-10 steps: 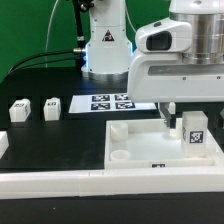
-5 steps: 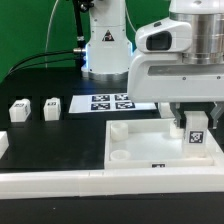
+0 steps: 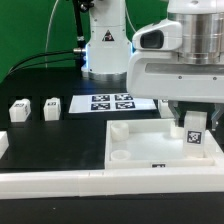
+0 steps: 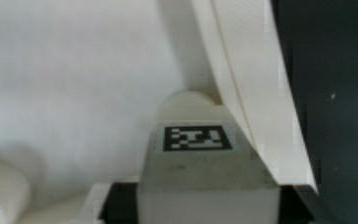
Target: Assemble one leg
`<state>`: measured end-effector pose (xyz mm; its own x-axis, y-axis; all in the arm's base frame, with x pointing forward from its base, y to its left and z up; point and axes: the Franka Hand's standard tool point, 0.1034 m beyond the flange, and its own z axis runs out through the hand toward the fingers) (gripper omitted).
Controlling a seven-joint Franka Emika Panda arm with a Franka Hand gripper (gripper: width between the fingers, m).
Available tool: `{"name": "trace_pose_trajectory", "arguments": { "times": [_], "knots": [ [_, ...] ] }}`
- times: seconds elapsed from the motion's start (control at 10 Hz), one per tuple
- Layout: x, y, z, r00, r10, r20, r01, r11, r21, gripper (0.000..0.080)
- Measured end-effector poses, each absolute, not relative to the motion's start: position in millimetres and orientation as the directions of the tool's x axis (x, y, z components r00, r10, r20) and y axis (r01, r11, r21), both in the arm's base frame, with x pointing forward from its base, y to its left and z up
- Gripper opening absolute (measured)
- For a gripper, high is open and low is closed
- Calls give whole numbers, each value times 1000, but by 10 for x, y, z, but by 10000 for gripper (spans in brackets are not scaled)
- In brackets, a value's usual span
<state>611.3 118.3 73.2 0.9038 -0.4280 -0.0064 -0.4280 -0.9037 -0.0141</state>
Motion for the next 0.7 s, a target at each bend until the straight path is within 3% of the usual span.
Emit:
{"name": "trace_pose_trajectory", "arguments": {
  "times": [0.4, 0.7],
  "knots": [
    [6119, 1175, 732, 663, -749, -18, -749, -662, -18, 293],
    [6123, 1167, 731, 398, -916, -44, -917, -398, -20, 294]
  ]
}}
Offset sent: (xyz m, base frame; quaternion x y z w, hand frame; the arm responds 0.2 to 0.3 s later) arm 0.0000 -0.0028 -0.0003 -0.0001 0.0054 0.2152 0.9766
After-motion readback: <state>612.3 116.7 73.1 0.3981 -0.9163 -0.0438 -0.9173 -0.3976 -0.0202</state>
